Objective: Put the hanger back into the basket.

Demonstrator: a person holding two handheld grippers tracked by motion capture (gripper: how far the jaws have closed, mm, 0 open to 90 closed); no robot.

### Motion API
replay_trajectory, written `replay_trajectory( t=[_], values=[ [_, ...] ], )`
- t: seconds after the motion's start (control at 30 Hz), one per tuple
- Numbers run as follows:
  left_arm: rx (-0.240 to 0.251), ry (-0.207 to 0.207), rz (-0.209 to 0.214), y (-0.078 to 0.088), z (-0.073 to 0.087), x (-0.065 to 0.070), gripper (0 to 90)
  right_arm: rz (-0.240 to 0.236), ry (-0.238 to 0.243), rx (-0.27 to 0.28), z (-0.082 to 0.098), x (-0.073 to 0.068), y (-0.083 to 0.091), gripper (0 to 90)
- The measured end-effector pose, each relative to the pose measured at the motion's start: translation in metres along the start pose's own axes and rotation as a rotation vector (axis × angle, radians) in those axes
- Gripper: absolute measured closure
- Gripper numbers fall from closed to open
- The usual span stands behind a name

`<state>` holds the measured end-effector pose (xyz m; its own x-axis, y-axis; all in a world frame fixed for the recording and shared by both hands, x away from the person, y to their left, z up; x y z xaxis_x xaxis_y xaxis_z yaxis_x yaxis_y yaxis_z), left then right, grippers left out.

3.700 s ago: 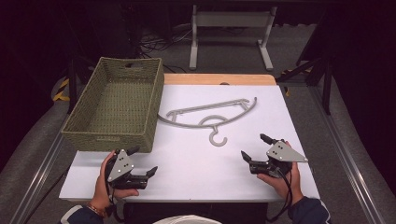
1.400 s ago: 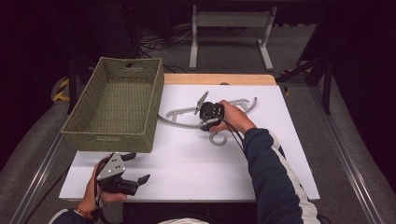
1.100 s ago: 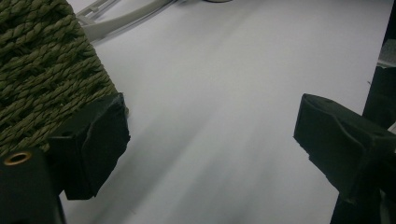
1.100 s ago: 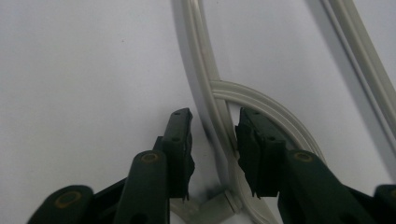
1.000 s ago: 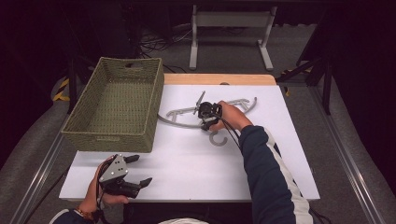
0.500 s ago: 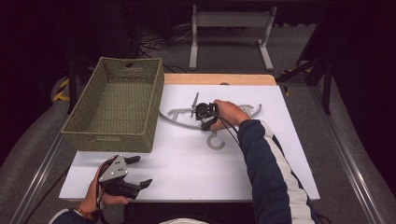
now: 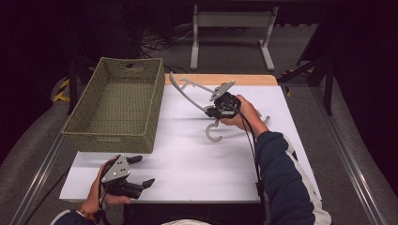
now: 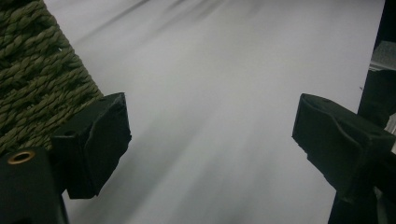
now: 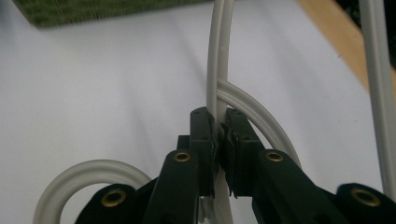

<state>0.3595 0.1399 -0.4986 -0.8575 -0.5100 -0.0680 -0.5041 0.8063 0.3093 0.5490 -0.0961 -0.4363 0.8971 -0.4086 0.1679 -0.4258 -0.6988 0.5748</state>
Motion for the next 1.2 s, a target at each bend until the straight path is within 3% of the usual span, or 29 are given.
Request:
replay_trajectory(
  t=[0.1,0.17,0.2,0.23,0.3,0.33,0.4,0.5,0.63,0.8,0.87,0.9,1.1,1.2],
  values=[
    [0.013,-0.008,-0.015,-0.003,-0.004,0.0,12.2,0.038,-0.024,0.137,-0.019,-0.002,0.017,83.3],
    [0.014,-0.003,-0.029,-0.005,-0.007,-0.002,12.5,0.055,-0.037,0.198,-0.028,-0.003,0.025,83.3],
    [0.017,-0.009,-0.027,-0.006,-0.008,-0.002,13.2,0.093,-0.04,0.246,-0.035,-0.003,0.032,83.3],
    [0.019,-0.011,-0.033,-0.006,-0.009,-0.002,13.4,0.101,-0.049,0.284,-0.039,-0.003,0.036,83.3],
    [0.02,-0.018,-0.033,-0.008,-0.011,-0.002,14.3,0.103,-0.068,0.345,-0.048,-0.007,0.046,83.4],
    [0.022,-0.029,-0.024,-0.01,-0.014,0.001,14.3,0.103,-0.068,0.345,-0.048,-0.007,0.046,83.4],
    [0.025,-0.048,-0.026,-0.014,-0.019,0.002,15.4,0.103,-0.104,0.431,-0.057,-0.009,0.058,83.3],
    [0.052,-0.043,-0.03,-0.023,-0.033,0.004,18.6,0.093,-0.157,0.526,-0.065,-0.011,0.072,83.3],
    [0.073,-0.057,-0.029,-0.035,-0.047,0.007,21.8,0.082,-0.18,0.598,-0.071,-0.016,0.083,83.4],
    [0.101,-0.13,0.024,-0.067,-0.075,0.019,25.1,0.059,-0.207,0.662,-0.074,-0.028,0.087,83.4],
    [0.109,-0.16,0.026,-0.077,-0.083,0.02,25.3,0.048,-0.212,0.676,-0.075,-0.031,0.088,83.4],
    [0.109,-0.16,0.026,-0.077,-0.083,0.02,26.3,0.048,-0.212,0.676,-0.075,-0.031,0.088,83.4],
    [0.196,-0.149,0.036,-0.108,-0.12,0.019,29.5,0.002,-0.233,0.743,-0.083,-0.044,0.097,83.4],
    [0.214,-0.169,0.024,-0.117,-0.13,0.016,30.6,-0.014,-0.24,0.768,-0.087,-0.05,0.101,83.4]
  ],
)
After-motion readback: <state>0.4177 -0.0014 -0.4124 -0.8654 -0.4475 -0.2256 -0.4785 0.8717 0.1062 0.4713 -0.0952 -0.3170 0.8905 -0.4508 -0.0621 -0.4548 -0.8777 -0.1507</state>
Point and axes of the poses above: each handheld gripper's, and its own axes: y roughly backward along the jaws, z roughly out of its underside, x roughly to its right, the point moved 10 cm from there along -y, roughly forward along the jaws, and after that the axes turned 13 degrees about x, right-handed, at the moved point
